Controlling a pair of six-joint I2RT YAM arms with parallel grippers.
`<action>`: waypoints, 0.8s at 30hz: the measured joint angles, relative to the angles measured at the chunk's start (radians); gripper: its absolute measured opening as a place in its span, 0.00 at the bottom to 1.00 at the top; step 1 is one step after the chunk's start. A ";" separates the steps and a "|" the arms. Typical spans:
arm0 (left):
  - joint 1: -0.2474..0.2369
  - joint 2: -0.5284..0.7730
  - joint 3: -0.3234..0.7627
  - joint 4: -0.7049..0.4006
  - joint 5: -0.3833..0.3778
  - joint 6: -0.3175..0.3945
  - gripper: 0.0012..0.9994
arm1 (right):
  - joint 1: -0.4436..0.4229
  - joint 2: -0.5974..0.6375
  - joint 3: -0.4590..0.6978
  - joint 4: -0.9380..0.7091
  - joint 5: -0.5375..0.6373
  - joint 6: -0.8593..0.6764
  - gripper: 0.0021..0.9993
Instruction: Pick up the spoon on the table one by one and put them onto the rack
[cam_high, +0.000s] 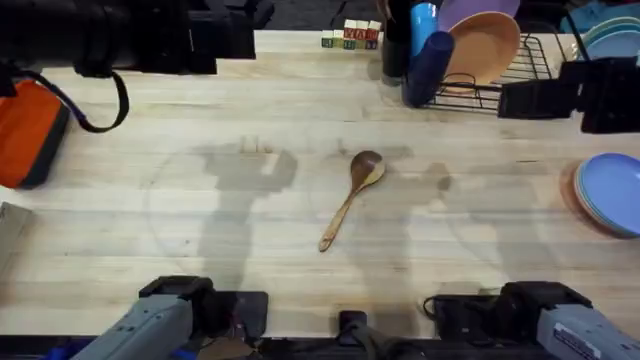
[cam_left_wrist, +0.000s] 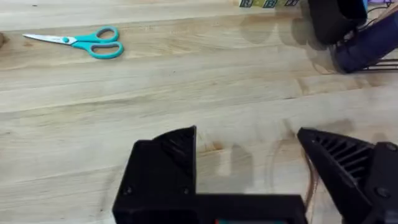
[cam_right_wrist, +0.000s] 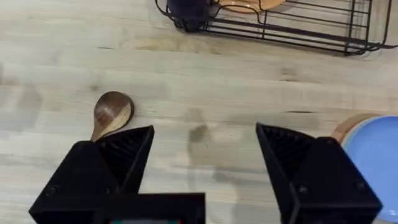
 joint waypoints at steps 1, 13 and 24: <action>0.000 0.000 0.000 0.000 0.000 0.000 0.99 | 0.000 0.000 0.000 0.000 0.000 0.000 1.00; -0.049 0.000 0.000 -0.027 0.048 0.012 1.00 | 0.000 0.000 0.000 0.000 0.000 0.000 1.00; -0.346 0.052 0.002 -0.026 0.047 0.023 1.00 | 0.000 0.000 0.000 0.000 0.000 0.000 1.00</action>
